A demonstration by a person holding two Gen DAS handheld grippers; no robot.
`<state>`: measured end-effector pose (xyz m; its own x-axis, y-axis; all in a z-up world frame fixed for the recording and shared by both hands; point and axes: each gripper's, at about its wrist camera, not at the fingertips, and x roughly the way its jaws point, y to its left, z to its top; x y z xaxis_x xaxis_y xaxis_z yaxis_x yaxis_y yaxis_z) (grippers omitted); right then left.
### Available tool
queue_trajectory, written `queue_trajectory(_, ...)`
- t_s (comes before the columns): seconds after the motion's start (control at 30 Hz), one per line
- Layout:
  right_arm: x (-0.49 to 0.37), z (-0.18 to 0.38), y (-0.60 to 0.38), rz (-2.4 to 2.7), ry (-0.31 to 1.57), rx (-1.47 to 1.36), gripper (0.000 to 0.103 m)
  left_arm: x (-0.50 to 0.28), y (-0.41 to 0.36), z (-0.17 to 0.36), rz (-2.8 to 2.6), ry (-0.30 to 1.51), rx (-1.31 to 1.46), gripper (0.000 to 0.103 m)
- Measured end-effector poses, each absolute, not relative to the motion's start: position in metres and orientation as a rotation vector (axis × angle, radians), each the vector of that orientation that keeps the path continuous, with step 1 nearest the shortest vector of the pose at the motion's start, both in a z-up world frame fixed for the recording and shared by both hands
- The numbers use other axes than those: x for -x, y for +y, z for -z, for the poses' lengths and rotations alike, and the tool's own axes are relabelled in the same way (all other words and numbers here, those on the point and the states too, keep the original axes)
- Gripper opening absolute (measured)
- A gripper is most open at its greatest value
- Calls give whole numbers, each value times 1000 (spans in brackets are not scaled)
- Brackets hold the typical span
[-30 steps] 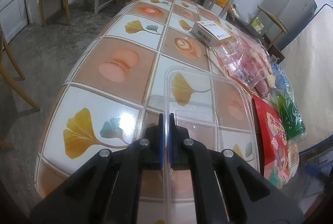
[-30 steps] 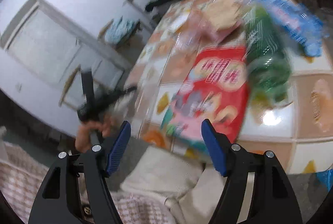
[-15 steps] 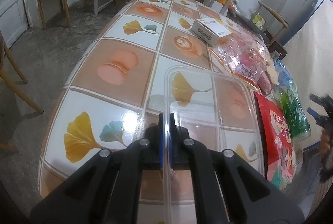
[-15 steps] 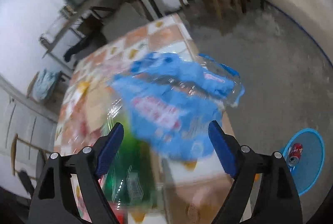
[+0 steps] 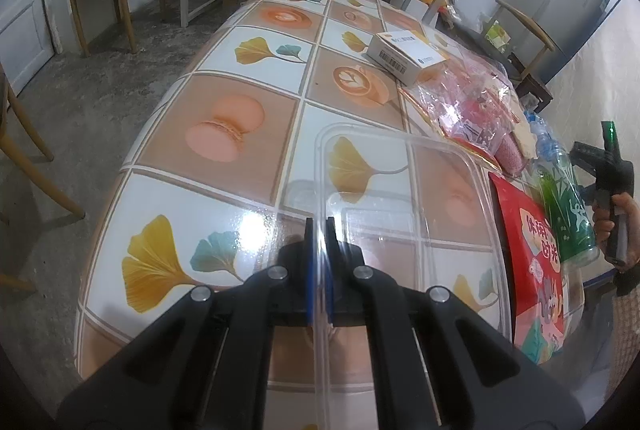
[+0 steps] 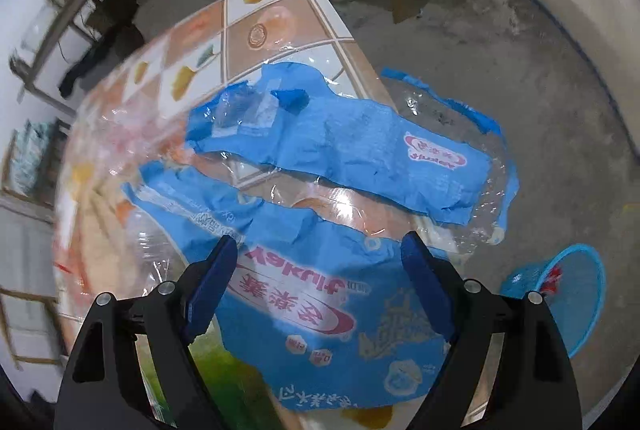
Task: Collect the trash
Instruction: 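Grasp the blue plastic wrappers with the right gripper while the left gripper holds the container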
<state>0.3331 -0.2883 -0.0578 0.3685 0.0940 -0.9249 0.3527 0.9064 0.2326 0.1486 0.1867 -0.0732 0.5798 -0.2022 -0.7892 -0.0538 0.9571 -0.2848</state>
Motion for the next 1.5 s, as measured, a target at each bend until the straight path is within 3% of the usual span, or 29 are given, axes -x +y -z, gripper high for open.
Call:
queue_trajectory(0.1, -336, 58, -279, 202, 1204, -322, 74, -148, 186, 74, 89, 950, 291, 3)
queue_trajectory(0.23, -335, 56, -276, 239, 1211, -227, 54, -148, 186, 74, 90, 950, 292, 3)
queue_trajectory(0.3, -332, 55, -278, 242, 1208, -212, 41, -148, 186, 74, 90, 949, 294, 3)
queue_trajectory(0.37, -331, 55, -280, 246, 1210, -198, 21, -149, 186, 74, 91, 949, 295, 3)
queue_trajectory(0.47, -329, 54, -285, 238, 1207, -204, 6, -149, 187, 74, 93, 948, 296, 3)
queue_trajectory(0.7, -317, 41, -294, 235, 1131, -236, 4, -147, 187, 71, 106, 940, 319, 2)
queue_trajectory(1.03, -280, -24, -296, 251, 942, -175, 4, -137, 196, 51, 98, 883, 322, 2)
queue_trajectory(1.5, -208, -106, -285, 163, 723, -178, 3, -125, 191, -18, 131, 719, 274, 2)
